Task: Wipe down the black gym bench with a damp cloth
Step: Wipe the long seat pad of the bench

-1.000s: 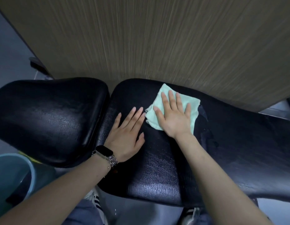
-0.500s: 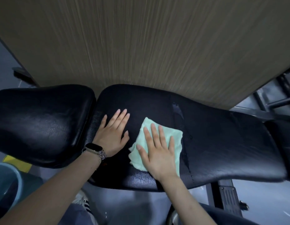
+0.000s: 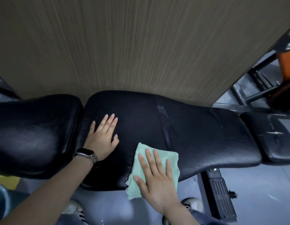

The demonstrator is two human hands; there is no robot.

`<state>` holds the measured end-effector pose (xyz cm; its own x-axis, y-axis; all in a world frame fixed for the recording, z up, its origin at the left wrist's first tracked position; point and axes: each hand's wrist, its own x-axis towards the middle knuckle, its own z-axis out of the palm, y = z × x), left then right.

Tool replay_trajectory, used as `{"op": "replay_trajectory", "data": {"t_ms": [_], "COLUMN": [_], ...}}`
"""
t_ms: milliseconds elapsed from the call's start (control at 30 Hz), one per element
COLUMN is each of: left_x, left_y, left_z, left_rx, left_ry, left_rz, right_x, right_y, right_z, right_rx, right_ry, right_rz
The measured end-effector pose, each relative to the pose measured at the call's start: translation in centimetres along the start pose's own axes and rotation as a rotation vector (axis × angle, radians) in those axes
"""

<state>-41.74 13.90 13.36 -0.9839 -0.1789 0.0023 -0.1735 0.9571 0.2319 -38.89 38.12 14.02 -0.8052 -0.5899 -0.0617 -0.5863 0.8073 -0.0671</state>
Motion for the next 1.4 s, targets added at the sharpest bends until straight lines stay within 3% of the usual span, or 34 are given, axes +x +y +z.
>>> {"op": "replay_trajectory", "data": {"t_ms": [300,567,733,933,1167,1400], "left_x": [0.1,0.6,1.3,2.2,2.4,2.4], "left_y": [-0.1,0.9,2.3,4.1,4.4,4.6], "left_z": [-0.1,-0.2,0.4,1.4,1.7,1.5], "left_rx": [-0.008,-0.018,-0.078,-0.047,-0.029,-0.047], "left_ry": [-0.023,-0.088,-0.017,0.025,0.045,0.018], "left_rz": [-0.005,-0.083,-0.082,0.042,0.033,0.020], "right_x": [2.1,10.3,14.7,20.0,25.1,24.7], "right_y": [0.5,3.6,4.9,5.6,6.6,6.7], "right_z": [0.0,-1.4,-1.4,-1.5,-1.9,-2.2], "right_rx": [0.021,0.119,0.102,0.124,0.152,0.143], "right_ry": [-0.057,-0.099,-0.096,-0.059,-0.059,-0.079], "right_rz": [0.006,-0.028,-0.061,-0.007,0.029,0.039]}}
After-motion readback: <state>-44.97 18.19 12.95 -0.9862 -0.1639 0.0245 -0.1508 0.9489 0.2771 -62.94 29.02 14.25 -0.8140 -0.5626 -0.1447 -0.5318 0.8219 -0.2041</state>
